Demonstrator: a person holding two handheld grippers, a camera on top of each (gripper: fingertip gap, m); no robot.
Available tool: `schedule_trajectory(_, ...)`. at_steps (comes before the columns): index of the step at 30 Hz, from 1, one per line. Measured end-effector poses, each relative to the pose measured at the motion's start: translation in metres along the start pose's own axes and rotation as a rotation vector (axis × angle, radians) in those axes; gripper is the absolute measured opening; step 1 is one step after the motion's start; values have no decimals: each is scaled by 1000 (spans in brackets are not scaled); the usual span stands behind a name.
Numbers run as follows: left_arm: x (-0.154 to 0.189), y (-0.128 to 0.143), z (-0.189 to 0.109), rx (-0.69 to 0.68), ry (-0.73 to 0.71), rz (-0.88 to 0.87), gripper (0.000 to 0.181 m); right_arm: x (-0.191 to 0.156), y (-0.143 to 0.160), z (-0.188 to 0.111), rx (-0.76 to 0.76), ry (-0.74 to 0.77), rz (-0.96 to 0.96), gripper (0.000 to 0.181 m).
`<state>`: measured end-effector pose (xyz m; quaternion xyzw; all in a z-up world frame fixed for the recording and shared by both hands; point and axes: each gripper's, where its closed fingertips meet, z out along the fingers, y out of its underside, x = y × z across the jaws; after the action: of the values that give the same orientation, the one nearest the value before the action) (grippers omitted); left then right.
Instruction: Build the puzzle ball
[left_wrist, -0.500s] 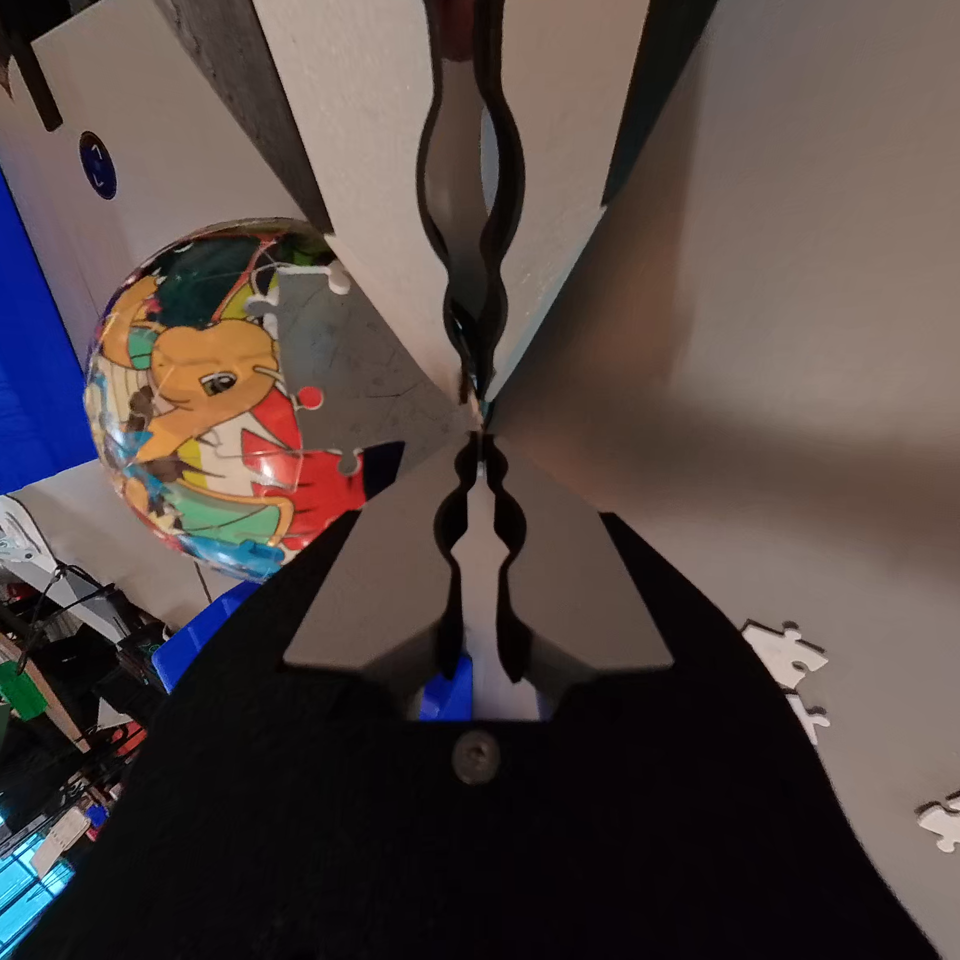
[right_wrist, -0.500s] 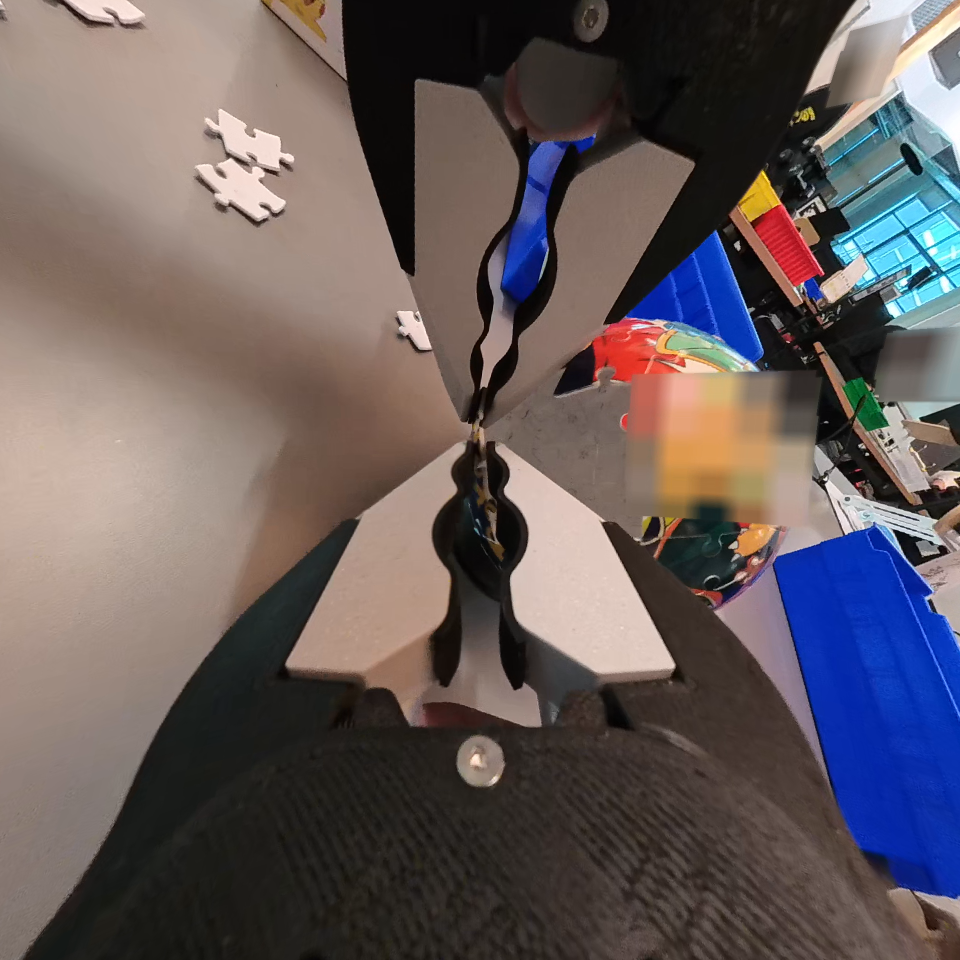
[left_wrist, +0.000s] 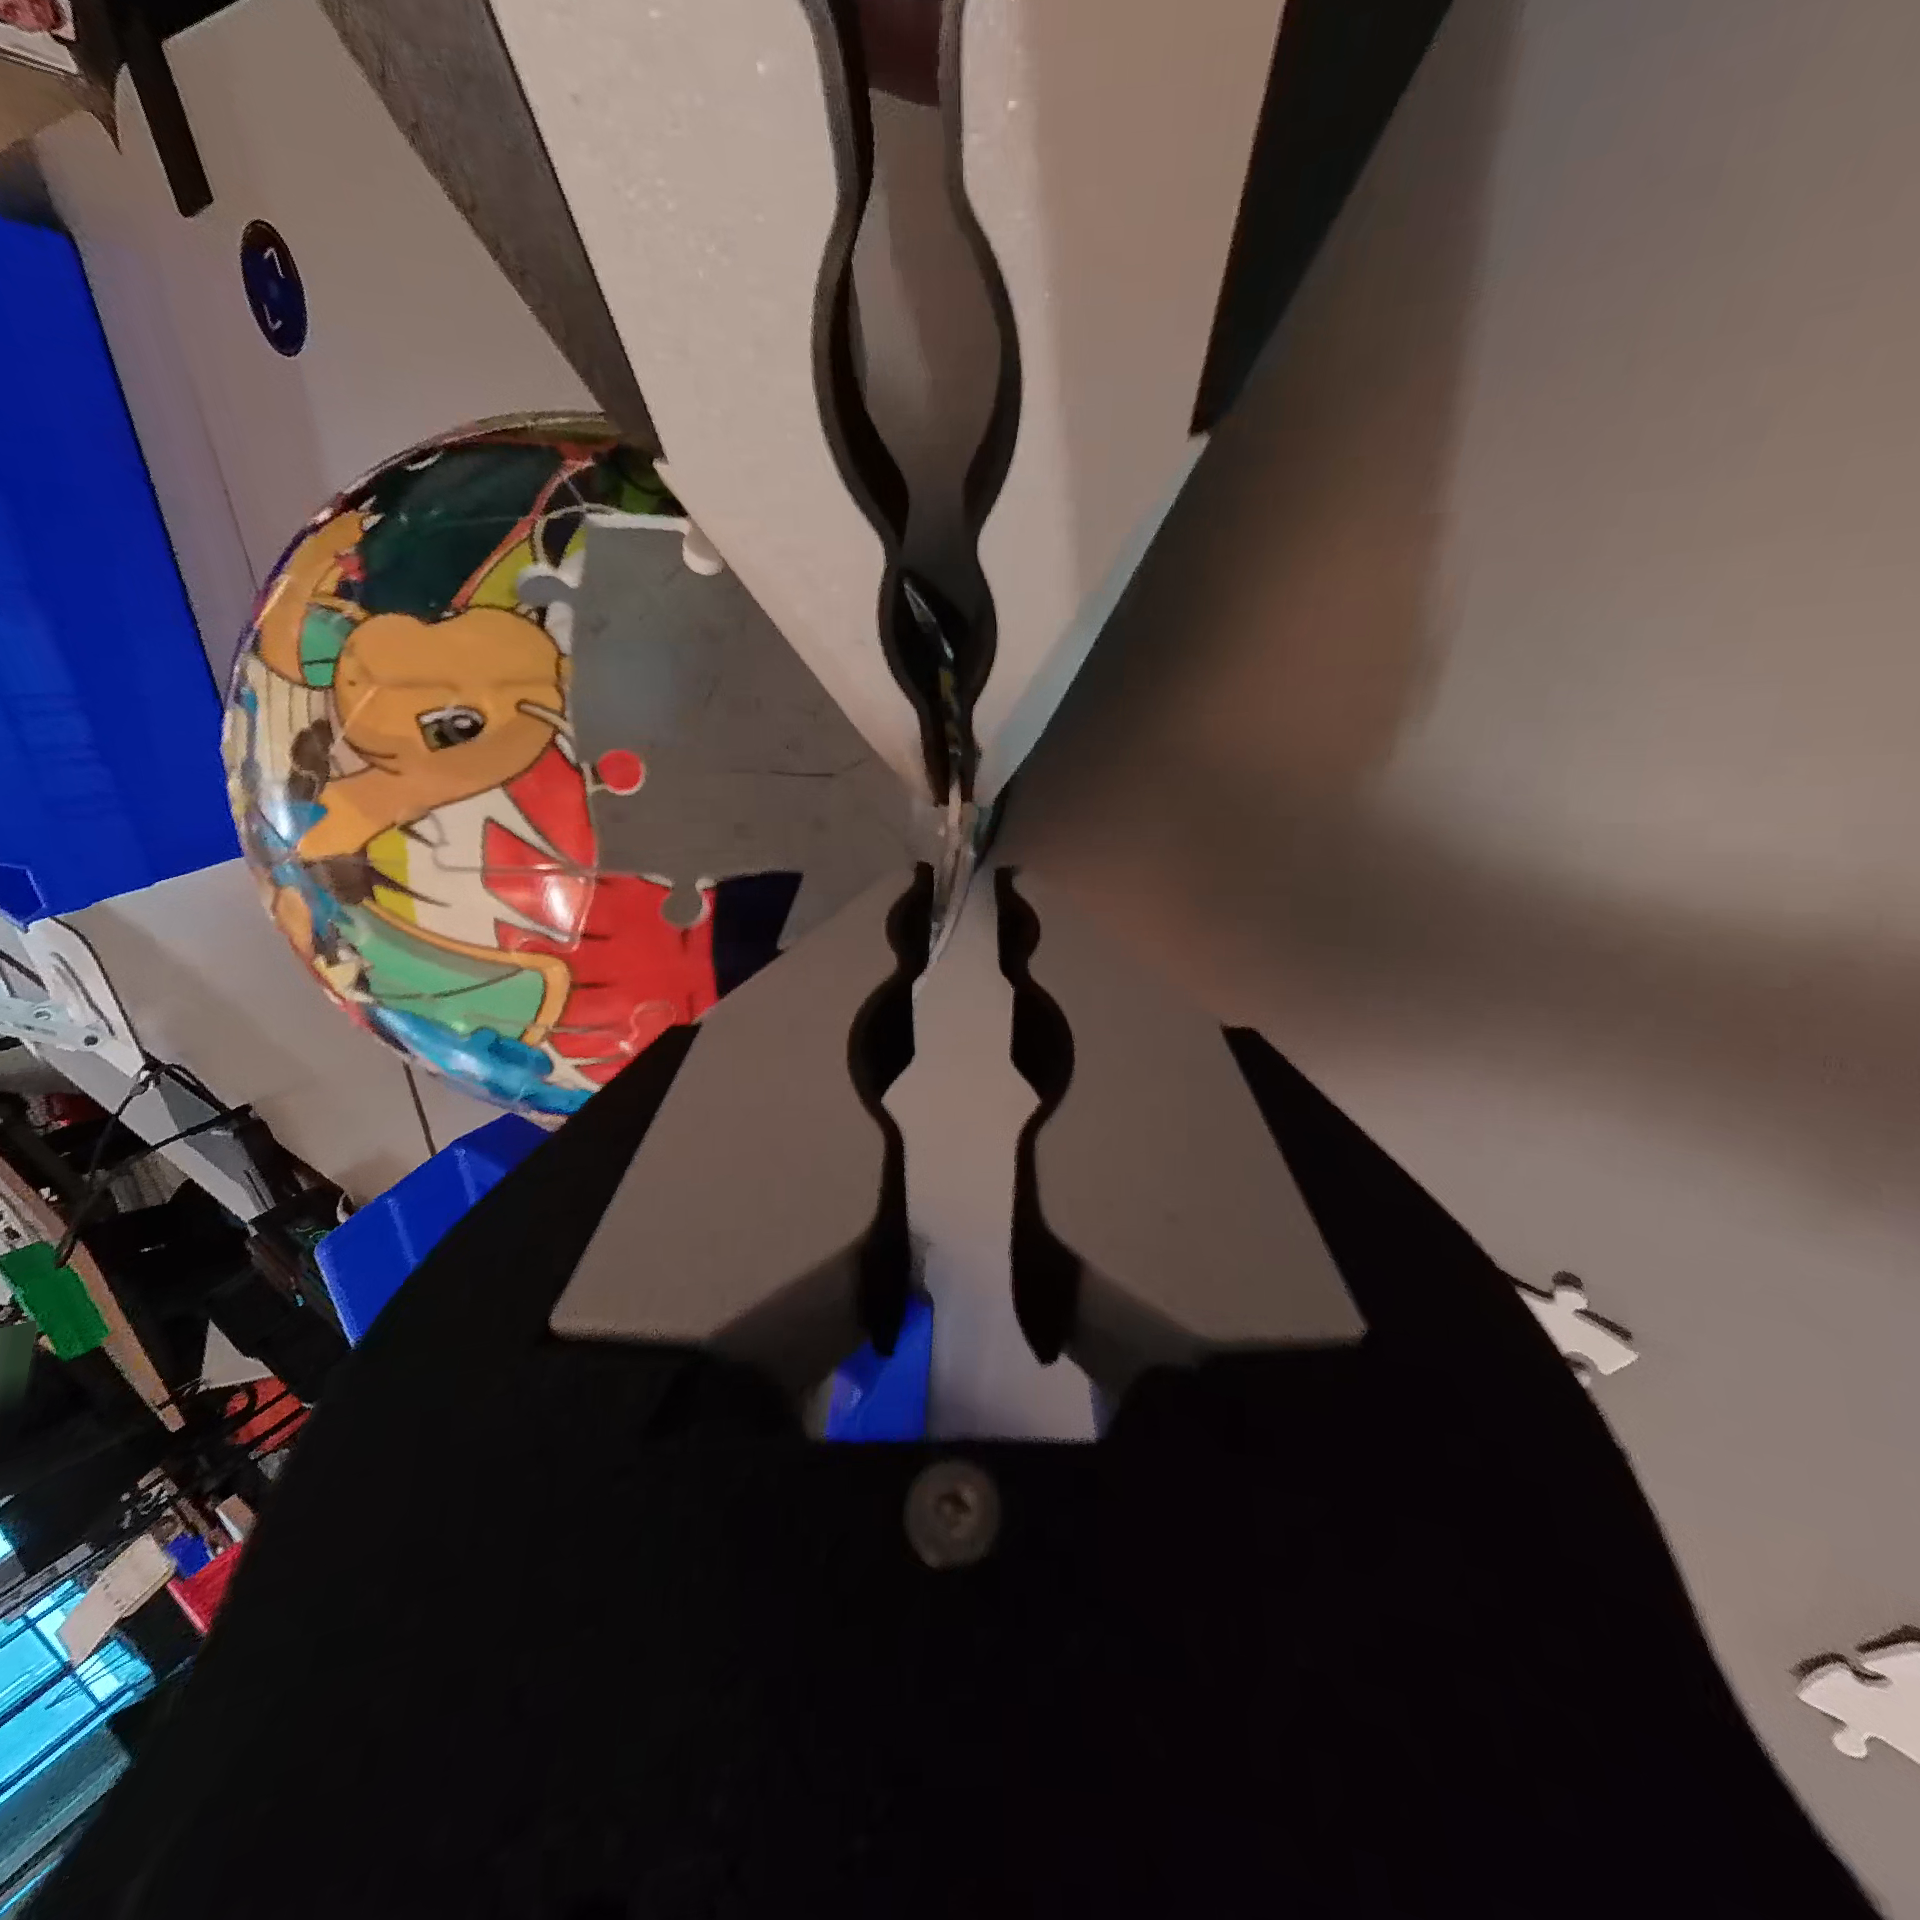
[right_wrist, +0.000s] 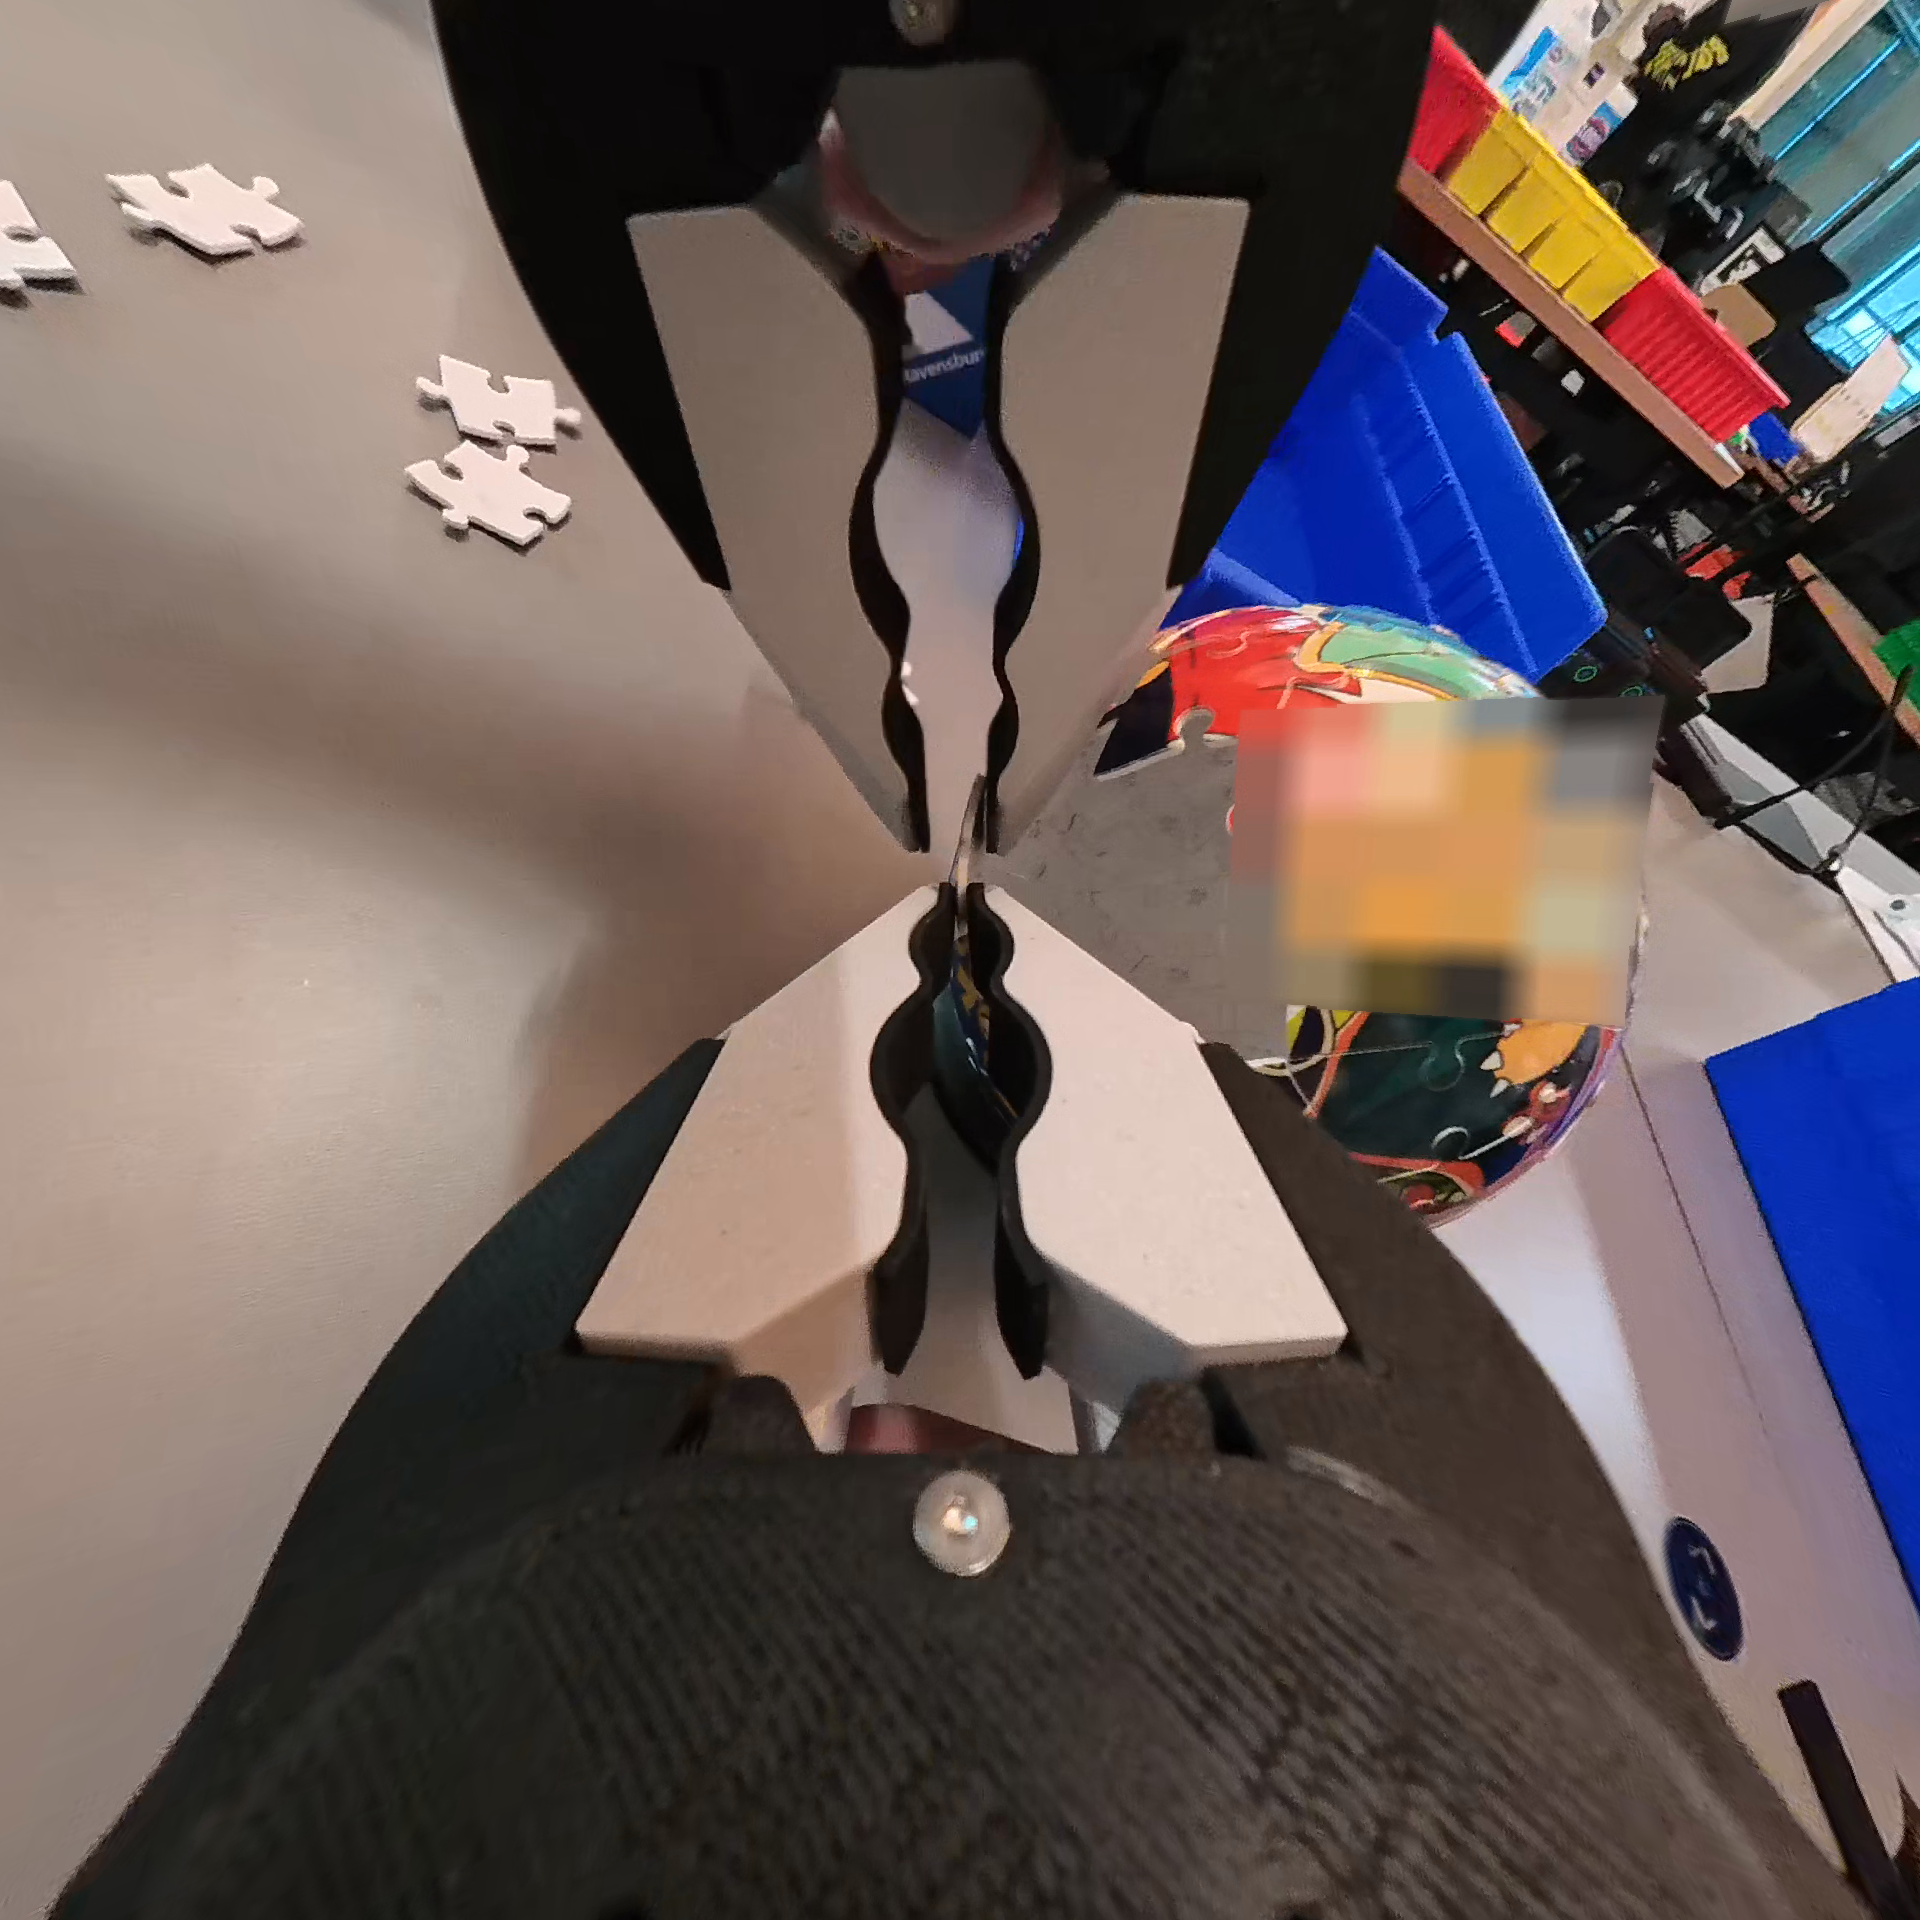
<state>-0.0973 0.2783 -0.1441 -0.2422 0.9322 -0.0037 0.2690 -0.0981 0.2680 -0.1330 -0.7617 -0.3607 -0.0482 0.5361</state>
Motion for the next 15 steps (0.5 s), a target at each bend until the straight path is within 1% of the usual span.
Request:
schedule_trajectory(1, 0, 0, 0, -3, 0, 5, 8, 0, 0, 0, 0, -4, 4, 0)
schedule_trajectory(3, -2, 0, 1, 0, -6, 20, 0, -1, 0, 0, 0, -7, -2, 0)
schedule_trajectory(7, 0, -3, 0, 23, 18, 33, 0, 0, 0, -1, 19, 16, -45, 0)
schedule_trajectory(8, 0, -3, 1, 24, 18, 40, 0, -1, 0, -4, 29, 22, -72, 4)
schedule_trajectory(10, 0, -3, 0, 30, 21, 47, 0, -9, -2, -11, 85, -4, -118, 19)
schedule_trajectory(12, 0, -3, 0, 35, 28, 50, 0, -17, -8, -26, 178, -35, -147, 26)
schedule_trajectory(14, 1, -3, -1, 34, 36, 54, 0, -12, -9, -42, 238, -14, -156, 31)
schedule_trajectory(15, 1, -3, -1, 34, 40, 57, 0, -7, -8, -49, 264, -7, -175, 37)
